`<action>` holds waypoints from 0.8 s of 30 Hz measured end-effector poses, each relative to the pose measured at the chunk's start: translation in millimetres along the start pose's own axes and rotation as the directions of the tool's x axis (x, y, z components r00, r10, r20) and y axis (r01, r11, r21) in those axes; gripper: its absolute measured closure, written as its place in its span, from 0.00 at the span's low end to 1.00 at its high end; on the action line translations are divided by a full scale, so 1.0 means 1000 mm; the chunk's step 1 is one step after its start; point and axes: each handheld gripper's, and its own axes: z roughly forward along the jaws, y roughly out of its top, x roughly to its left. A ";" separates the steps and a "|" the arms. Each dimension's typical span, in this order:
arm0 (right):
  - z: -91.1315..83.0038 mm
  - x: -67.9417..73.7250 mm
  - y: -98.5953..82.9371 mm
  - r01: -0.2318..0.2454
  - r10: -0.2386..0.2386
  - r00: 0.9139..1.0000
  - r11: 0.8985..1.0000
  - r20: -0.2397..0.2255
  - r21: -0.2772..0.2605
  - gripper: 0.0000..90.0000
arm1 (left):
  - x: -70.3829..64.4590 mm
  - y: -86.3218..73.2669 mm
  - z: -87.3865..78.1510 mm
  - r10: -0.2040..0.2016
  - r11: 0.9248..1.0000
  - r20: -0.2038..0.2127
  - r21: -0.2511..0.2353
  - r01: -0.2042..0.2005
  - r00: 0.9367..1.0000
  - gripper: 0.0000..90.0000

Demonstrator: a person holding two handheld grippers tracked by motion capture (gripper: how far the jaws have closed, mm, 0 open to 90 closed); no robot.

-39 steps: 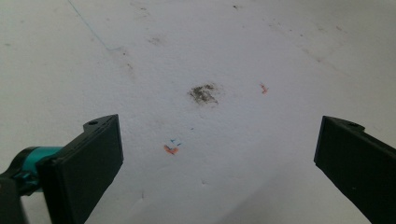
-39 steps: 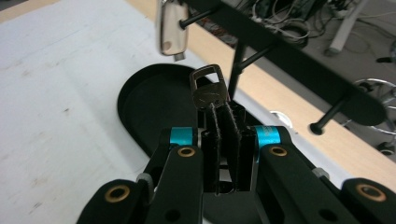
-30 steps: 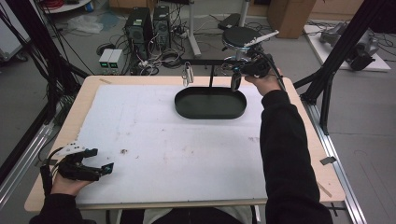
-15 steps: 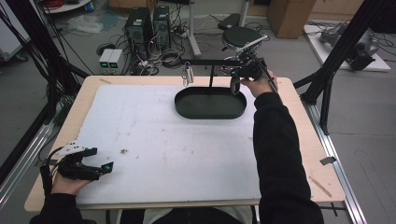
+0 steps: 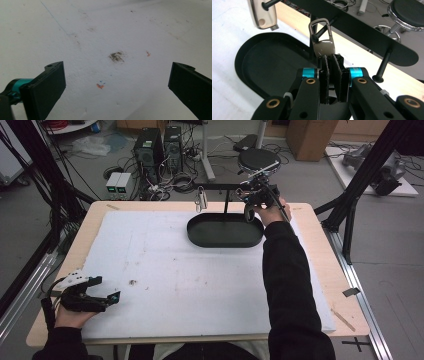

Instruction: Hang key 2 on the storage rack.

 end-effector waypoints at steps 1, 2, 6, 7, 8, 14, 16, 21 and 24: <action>0.001 0.000 0.000 -0.005 0.005 1.000 1.000 0.002 -0.004 0.94 | 0.000 0.000 0.000 0.001 1.000 -0.004 -0.003 -0.001 1.000 0.02; 0.001 0.001 0.001 -0.006 0.006 1.000 1.000 0.005 -0.005 0.94 | 0.000 0.000 0.000 0.005 1.000 -0.008 -0.006 -0.005 1.000 0.02; 0.007 0.003 0.002 -0.025 0.026 0.999 0.999 0.037 -0.028 0.94 | 0.001 0.000 -0.002 0.003 1.000 -0.018 -0.022 -0.003 1.000 0.02; 0.009 0.004 0.002 -0.037 0.039 0.998 0.999 0.050 -0.034 0.94 | 0.001 0.000 -0.002 0.003 1.000 -0.018 -0.023 -0.004 1.000 0.02; 0.011 0.005 0.002 -0.046 0.048 0.997 0.998 0.058 -0.038 0.94 | 0.001 0.000 -0.002 0.001 1.000 -0.020 -0.026 -0.002 1.000 0.02; 0.018 0.006 0.001 -0.076 0.080 0.994 0.996 0.069 -0.056 0.93 | 0.002 0.000 -0.003 0.002 0.999 -0.022 -0.032 -0.003 1.000 0.02; 0.019 0.003 0.000 -0.103 0.106 0.993 0.992 0.047 -0.068 0.93 | 0.002 0.000 -0.003 0.001 0.999 -0.022 -0.033 -0.002 1.000 0.02; 0.022 -0.001 -0.009 -0.127 0.123 0.991 0.988 -0.044 -0.093 0.82 | 0.003 0.000 -0.003 0.001 0.999 -0.024 -0.034 -0.002 1.000 0.02; 0.025 0.000 -0.013 -0.111 0.109 0.993 0.993 -0.036 -0.052 0.67 | 0.002 0.000 -0.003 0.006 0.999 -0.028 -0.036 -0.007 1.000 0.02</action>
